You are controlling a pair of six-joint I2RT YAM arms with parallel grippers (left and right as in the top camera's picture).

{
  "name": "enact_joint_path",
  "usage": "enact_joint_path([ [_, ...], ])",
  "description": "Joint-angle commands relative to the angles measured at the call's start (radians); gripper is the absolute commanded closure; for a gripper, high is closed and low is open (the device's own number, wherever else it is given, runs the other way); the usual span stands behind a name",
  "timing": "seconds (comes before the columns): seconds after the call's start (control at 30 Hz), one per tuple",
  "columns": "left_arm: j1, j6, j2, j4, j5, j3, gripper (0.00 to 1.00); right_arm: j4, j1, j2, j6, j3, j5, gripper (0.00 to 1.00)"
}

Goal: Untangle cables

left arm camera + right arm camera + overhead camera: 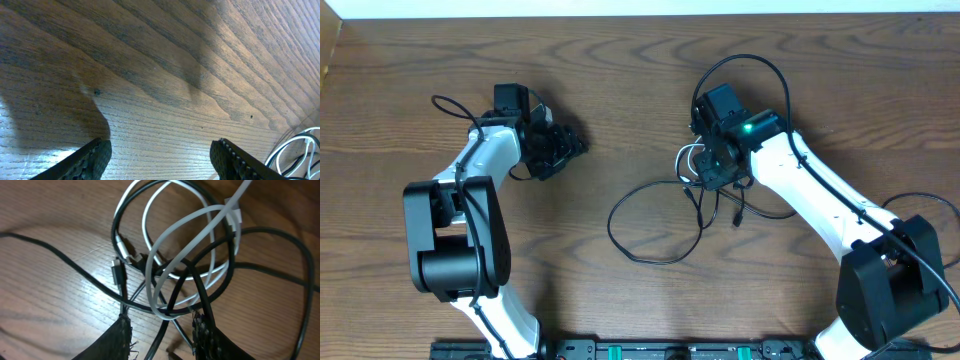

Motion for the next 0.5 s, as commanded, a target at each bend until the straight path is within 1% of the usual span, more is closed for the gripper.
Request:
enact_joint_path([
  [0.0, 0.001, 0.009, 0.006, -0.003, 0.010, -0.004, 0.31, -0.002, -0.001, 0.001, 0.014, -0.003, 0.035, 0.63],
  [0.23, 0.001, 0.009, 0.006, -0.003, 0.009, -0.004, 0.31, 0.067, -0.001, 0.001, 0.013, -0.046, 0.035, 0.67],
  [0.4, 0.001, 0.009, 0.006, -0.003, 0.010, -0.004, 0.31, 0.161, -0.001, 0.001, -0.046, -0.119, 0.035, 0.69],
  [0.47, 0.001, 0.009, 0.006, -0.003, 0.009, -0.004, 0.31, 0.188, -0.001, 0.001, -0.050, -0.143, 0.037, 0.74],
])
